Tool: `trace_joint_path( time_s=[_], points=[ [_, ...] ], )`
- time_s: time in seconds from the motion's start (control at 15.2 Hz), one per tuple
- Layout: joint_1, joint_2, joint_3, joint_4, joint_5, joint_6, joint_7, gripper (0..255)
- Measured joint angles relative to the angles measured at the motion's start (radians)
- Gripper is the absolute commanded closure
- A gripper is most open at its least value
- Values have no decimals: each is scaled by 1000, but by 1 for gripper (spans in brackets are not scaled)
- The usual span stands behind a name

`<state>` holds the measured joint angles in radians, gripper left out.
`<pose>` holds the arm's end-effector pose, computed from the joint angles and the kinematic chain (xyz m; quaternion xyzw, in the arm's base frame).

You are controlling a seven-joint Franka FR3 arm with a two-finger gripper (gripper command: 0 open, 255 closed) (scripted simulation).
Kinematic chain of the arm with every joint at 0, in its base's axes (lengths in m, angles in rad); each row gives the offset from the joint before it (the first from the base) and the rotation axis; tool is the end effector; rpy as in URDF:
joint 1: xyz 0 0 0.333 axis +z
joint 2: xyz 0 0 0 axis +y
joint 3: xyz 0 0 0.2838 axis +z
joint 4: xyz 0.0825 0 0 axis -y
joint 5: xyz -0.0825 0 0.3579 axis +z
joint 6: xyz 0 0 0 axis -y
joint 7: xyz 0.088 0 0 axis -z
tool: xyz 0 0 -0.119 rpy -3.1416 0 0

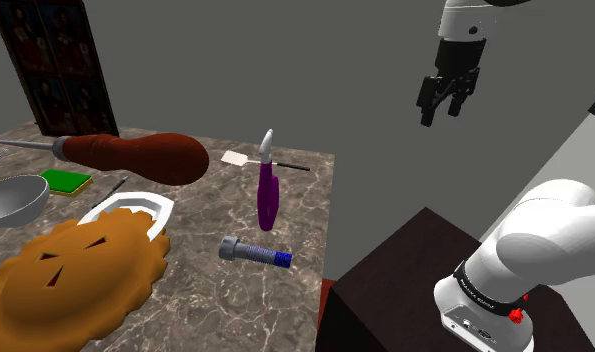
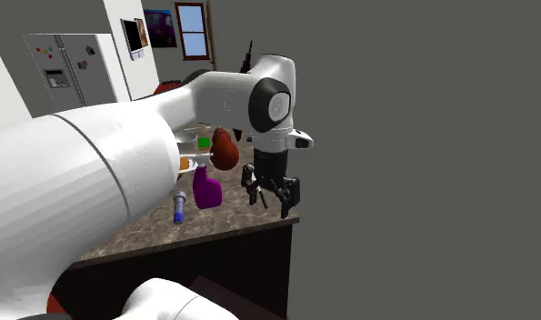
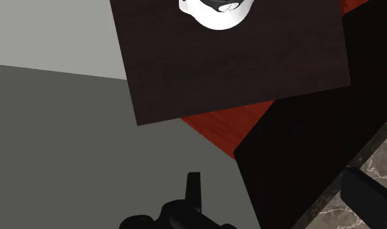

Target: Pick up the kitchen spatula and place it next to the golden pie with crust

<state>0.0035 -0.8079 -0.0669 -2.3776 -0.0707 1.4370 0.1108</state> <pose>0.2803 -0.0313 0.5414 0.9947 -0.0773 -0.0664 0.0134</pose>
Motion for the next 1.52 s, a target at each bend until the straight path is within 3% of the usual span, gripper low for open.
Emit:
trace_joint_path(
  time_s=[0.2, 0.92, 1.52],
  points=[
    [12, 32, -2, -3, 0, 37, -17, 0],
    [108, 396, -2, 109, 15, 307, -169, 0],
    [169, 715, 22, 298, 35, 455, -300, 0]
  ],
)
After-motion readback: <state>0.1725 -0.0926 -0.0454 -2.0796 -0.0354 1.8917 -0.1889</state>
